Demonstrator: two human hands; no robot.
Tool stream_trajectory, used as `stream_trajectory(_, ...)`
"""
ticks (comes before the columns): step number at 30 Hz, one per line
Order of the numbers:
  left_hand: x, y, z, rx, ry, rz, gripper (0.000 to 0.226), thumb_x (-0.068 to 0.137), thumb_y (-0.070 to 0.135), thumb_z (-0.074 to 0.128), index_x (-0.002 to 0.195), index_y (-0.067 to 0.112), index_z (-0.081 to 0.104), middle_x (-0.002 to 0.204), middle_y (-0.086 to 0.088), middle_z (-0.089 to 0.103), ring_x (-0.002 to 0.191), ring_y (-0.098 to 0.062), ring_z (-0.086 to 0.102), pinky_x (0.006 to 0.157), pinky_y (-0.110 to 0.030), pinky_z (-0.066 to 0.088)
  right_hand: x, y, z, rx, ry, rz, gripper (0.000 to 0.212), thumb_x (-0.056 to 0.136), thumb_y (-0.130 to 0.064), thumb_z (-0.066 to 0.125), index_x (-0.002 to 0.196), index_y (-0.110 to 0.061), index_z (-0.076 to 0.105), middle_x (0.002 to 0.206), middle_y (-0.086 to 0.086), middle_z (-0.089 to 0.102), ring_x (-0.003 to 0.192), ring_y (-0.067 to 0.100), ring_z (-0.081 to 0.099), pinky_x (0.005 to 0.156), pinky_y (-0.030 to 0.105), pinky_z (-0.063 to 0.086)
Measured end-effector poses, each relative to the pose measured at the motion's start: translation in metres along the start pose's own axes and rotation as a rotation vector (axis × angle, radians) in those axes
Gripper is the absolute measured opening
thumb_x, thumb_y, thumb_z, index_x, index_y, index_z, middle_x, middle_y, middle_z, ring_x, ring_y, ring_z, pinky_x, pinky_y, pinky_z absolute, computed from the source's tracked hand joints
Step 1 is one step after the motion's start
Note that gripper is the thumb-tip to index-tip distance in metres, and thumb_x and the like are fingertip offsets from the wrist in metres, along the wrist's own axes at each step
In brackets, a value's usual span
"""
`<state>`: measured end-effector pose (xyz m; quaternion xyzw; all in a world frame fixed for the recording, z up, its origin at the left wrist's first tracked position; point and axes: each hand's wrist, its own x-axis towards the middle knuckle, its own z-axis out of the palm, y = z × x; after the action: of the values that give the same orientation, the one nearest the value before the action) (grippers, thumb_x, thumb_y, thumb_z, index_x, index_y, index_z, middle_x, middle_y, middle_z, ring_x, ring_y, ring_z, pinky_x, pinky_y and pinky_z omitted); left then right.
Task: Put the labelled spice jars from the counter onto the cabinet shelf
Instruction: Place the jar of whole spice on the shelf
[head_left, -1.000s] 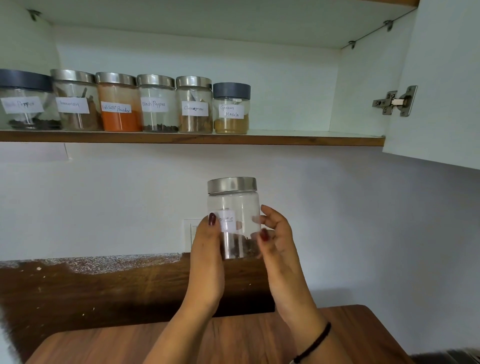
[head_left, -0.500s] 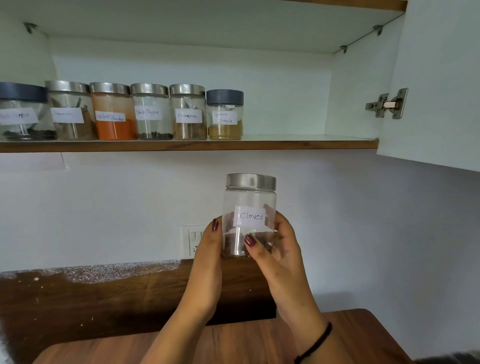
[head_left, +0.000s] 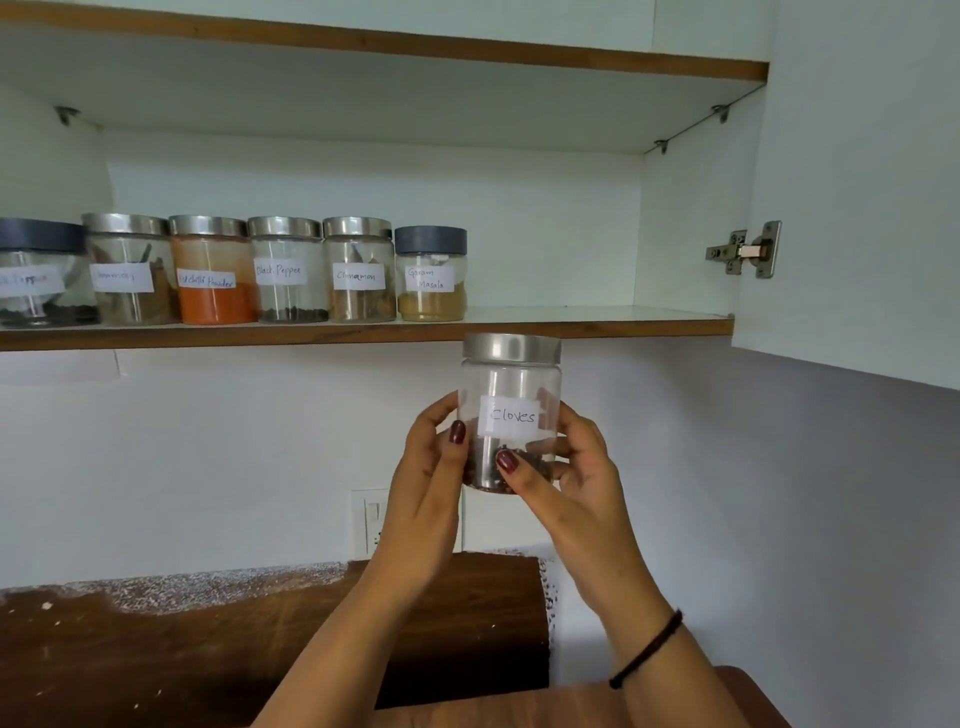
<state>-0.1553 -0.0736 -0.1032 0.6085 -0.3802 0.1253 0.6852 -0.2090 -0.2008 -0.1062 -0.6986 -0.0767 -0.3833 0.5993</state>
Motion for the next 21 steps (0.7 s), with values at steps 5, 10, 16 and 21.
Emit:
stream_trajectory(5, 0.03, 0.005, 0.006, 0.081, 0.063, 0.102, 0.047, 0.092, 0.04, 0.047, 0.134, 0.023, 0.056, 0.123, 0.012, 0.064, 0.111, 0.001, 0.062, 0.082, -0.013, 0.052, 0.026, -0.005, -0.016, -0.001, 0.033, -0.047, 0.076, 0.069, -0.043, 0.076, 0.138, -0.033, 0.047, 0.132, -0.005, 0.057, 0.116, 0.013, 0.058, 0.098, 0.04, 0.054)
stream_trajectory(10, 0.058, 0.01, 0.012, 0.186, 0.161, 0.187, 0.035, 0.097, 0.03, 0.053, 0.13, 0.022, 0.061, 0.119, 0.006, 0.064, 0.107, 0.006, 0.059, 0.077, -0.006, 0.049, 0.054, -0.01, -0.021, -0.003, 0.042, -0.094, 0.074, 0.072, -0.042, 0.075, 0.139, -0.029, 0.047, 0.129, -0.005, 0.059, 0.116, 0.014, 0.059, 0.096, 0.041, 0.055)
stream_trajectory(16, 0.087, 0.014, 0.015, 0.292, 0.24, 0.294, 0.032, 0.096, 0.02, 0.062, 0.128, 0.016, 0.062, 0.118, 0.002, 0.064, 0.107, -0.001, 0.063, 0.083, -0.012, 0.053, 0.095, -0.009, -0.022, -0.044, 0.03, -0.149, 0.069, 0.081, -0.027, 0.077, 0.142, -0.026, 0.044, 0.133, -0.003, 0.056, 0.119, 0.017, 0.058, 0.098, 0.041, 0.054)
stream_trajectory(21, 0.109, 0.015, 0.021, 0.304, 0.209, 0.349, 0.04, 0.095, 0.019, 0.064, 0.134, 0.023, 0.057, 0.123, 0.008, 0.064, 0.107, 0.003, 0.063, 0.084, -0.009, 0.051, 0.128, -0.014, -0.026, -0.03, 0.035, -0.201, 0.075, 0.081, -0.023, 0.078, 0.144, -0.023, 0.038, 0.131, 0.002, 0.055, 0.116, 0.016, 0.059, 0.096, 0.033, 0.055)
